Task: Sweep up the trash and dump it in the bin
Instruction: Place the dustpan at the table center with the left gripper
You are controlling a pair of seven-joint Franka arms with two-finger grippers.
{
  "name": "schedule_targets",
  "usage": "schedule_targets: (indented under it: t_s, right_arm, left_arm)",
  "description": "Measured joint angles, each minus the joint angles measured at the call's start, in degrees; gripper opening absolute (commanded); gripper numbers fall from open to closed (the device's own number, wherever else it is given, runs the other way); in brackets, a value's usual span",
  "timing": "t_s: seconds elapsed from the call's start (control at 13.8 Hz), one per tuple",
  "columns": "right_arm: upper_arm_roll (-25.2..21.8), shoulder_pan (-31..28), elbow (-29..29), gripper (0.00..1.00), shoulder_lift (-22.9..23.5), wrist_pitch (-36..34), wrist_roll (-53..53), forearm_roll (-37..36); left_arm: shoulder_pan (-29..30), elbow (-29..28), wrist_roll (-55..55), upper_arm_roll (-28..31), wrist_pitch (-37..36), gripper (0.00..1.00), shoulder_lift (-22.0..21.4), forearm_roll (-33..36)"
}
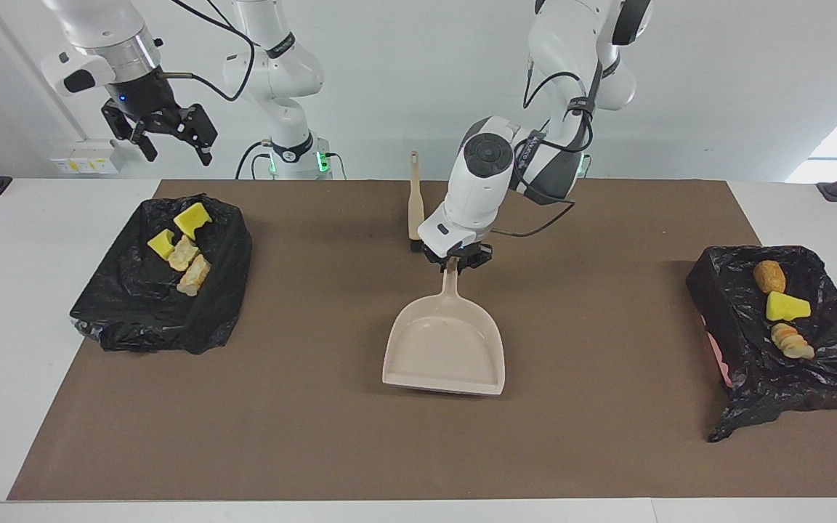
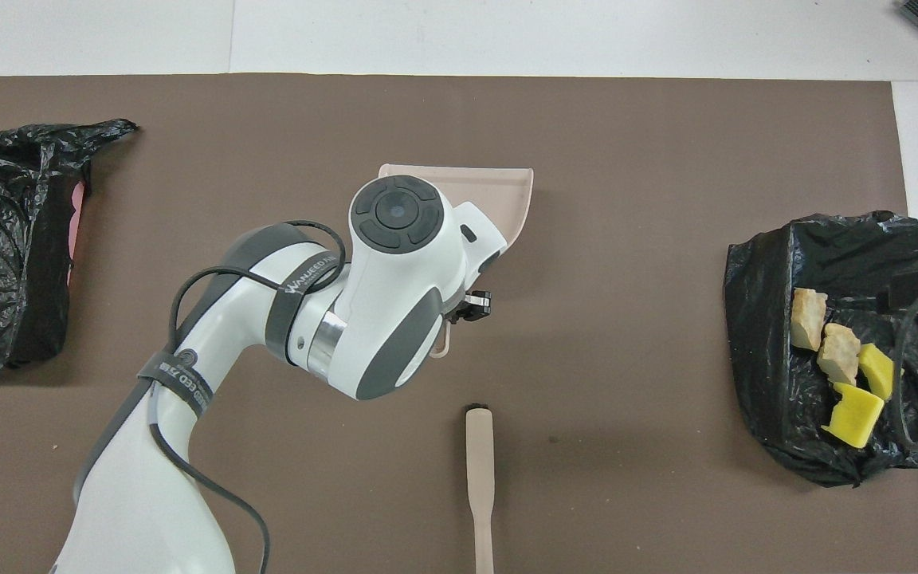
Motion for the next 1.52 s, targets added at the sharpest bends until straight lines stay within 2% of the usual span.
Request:
schedule_targets:
  t_s: [0.72, 0.79, 0.87, 0.94, 1.52]
  right_arm:
    - [0.6, 0.1, 0.0, 1.00, -0.1, 0.1, 0.0, 0.0]
    - [0.6, 0.3, 0.0, 1.00, -0.1, 0.4, 0.0, 0.0]
    - [0.6, 0.4, 0.0, 1.00, -0.1, 0.7, 0.0, 0.0]
    - [0.6, 0.5, 0.0, 1.00, -0.1, 0.9, 0.0, 0.0]
    - [0.7, 0.5, -0.1, 1.00, -0.1, 1.2, 0.0, 0.0]
  left_arm:
    - [-4.4, 0.2, -11.4, 0.2, 0.4, 0.00, 4.6, 4.5]
    - [-4.4, 0.3, -11.9, 0.3, 0.5, 0.06, 4.8, 4.9]
    - [-4.4, 0.6, -12.1, 0.5, 0.7, 0.50, 4.7, 4.9]
    - [-4.4, 1.2, -12.2, 0.8, 0.8, 0.99, 4.5, 4.9]
    - [-3.1, 2.6, -12.5, 2.9, 0.9, 1.00, 2.3, 5.3]
